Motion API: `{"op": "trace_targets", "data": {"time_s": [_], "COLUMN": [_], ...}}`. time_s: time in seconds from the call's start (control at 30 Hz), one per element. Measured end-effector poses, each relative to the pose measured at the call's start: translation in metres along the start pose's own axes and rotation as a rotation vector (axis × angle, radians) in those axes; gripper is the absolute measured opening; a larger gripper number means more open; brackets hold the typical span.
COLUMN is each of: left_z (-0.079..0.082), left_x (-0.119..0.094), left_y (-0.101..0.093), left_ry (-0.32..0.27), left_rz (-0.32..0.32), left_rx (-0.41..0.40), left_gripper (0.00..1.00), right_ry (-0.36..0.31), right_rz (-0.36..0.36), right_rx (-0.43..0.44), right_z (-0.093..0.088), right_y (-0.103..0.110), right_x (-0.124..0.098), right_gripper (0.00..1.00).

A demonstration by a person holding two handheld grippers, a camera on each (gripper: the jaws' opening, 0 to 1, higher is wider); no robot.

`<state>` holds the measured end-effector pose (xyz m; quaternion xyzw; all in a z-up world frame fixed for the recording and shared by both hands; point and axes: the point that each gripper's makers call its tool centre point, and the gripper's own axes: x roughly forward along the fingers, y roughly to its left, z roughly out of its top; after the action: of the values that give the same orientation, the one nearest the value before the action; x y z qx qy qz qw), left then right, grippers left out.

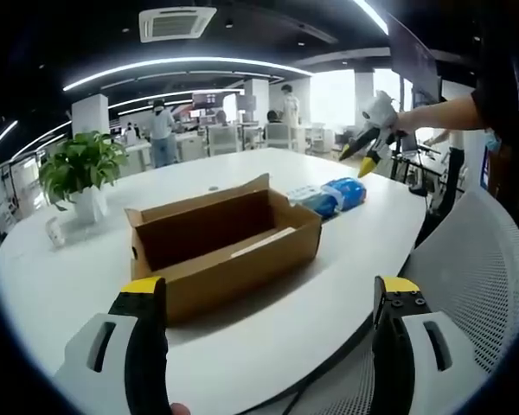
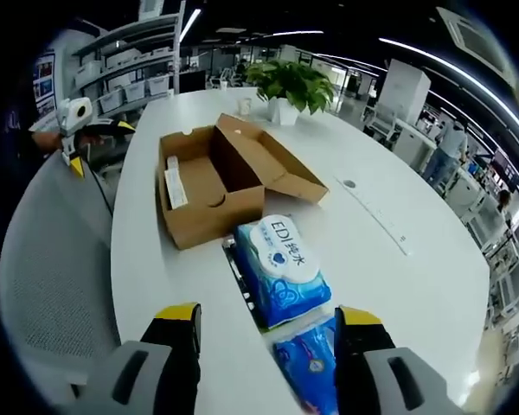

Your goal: Operate the shoe box by opening the lid, removing the specified soft item, and placing it in the target area until the item is outside and the box remains undamaged.

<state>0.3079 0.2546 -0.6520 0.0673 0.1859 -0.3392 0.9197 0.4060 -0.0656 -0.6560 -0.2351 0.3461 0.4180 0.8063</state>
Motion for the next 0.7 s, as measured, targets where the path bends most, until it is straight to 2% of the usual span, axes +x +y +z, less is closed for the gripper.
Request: {"op": "trace_targets", "data": {"time_s": [0.07, 0.37, 0.5, 0.7], "left_z": [0.0, 0.001, 0.002, 0.002], "left_x": [0.0, -0.002, -0.003, -0.003], "left_y": [0.0, 0.005, 0.008, 0.009], "left_ry": [-0.002, -0.012, -0.017, -0.019], "left_rz": [0.004, 0.026, 0.039, 0.045], "left_rx": [0.003, -0.014, -0.022, -0.025], "left_gripper": [0.99, 0.99, 0.99, 0.99], "right_ry": [-0.034, -0.08, -0.092, -0.095], "right_rz": [0.03, 0.086, 0.111, 0.143], "right_rx": [-0.025, -0.111, -0.137, -0.171], "right_z": [0.02, 0.072, 0.089, 0.103], "right_y": [0.01, 0.025, 0.032, 0.041], "right_x": [0.003, 0.014, 0.022, 0.035], "right_gripper": [0.6, 0.58, 0.58, 0.58]}}
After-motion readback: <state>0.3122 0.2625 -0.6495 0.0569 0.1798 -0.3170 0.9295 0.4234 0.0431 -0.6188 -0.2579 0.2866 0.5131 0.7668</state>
